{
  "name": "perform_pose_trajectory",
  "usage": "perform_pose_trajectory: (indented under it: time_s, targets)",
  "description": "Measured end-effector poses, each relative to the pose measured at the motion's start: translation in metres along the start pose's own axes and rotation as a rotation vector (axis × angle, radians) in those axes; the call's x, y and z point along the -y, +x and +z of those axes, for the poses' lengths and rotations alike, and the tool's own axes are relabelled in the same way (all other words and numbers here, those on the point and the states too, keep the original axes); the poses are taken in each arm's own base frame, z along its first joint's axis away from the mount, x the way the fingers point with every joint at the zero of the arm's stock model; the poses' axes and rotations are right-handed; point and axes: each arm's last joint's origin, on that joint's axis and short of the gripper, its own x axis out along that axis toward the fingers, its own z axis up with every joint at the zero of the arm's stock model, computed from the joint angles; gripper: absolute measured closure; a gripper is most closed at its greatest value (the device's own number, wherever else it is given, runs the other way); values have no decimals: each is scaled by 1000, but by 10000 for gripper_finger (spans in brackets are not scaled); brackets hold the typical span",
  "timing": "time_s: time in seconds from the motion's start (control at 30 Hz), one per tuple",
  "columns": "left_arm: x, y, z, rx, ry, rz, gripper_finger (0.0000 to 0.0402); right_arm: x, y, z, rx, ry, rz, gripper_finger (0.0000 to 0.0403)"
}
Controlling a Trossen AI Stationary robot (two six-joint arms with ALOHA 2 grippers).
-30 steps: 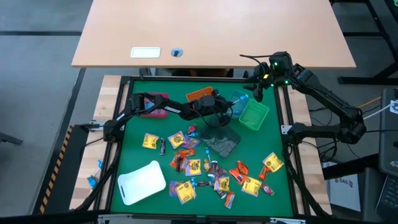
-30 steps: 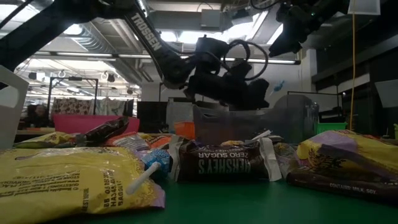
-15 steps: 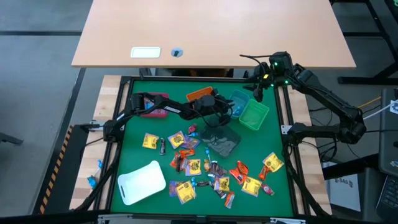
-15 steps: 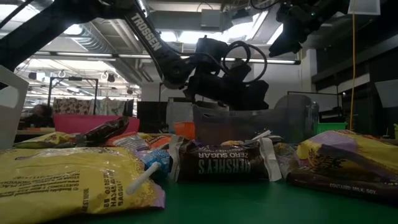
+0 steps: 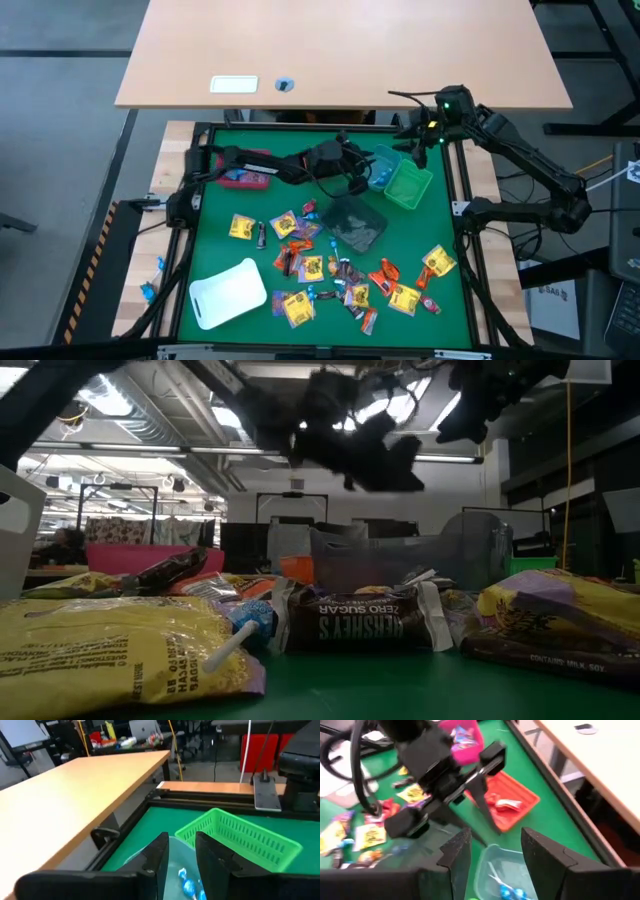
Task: Sort candy
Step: Put the purple gummy pack into the red bin
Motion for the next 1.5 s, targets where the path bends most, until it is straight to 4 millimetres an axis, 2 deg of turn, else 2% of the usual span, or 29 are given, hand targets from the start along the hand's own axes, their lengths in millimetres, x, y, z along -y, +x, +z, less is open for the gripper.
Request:
perform_pose_trajectory:
  time_s: [0.17,0.33,0.57,0.73,0.87,1.1,1.37,1.5]
  targets:
    - [-11,-38,34,-147,43,-25,315,-22,3,1,-11,-44,93,230]
    - [-22,-91,49,-280,78,-53,315,-45,12,-1,-69,-98,158,230]
    - [-24,-170,20,-489,-22,-111,315,-69,19,-3,-118,-179,164,230]
    - [-18,-206,-3,-584,-146,-133,315,-78,21,-3,-130,-218,145,230]
    - [-9,-217,-19,-625,-174,-147,315,-82,22,-4,-133,-233,143,230]
    - [6,-218,-36,-672,-150,-213,305,-84,22,-4,-134,-240,151,230]
    - [29,-201,-43,-612,-125,-265,251,-84,22,-4,-135,-240,150,230]
    - [41,-191,-53,-603,-70,-301,243,-84,22,-4,-135,-239,150,230]
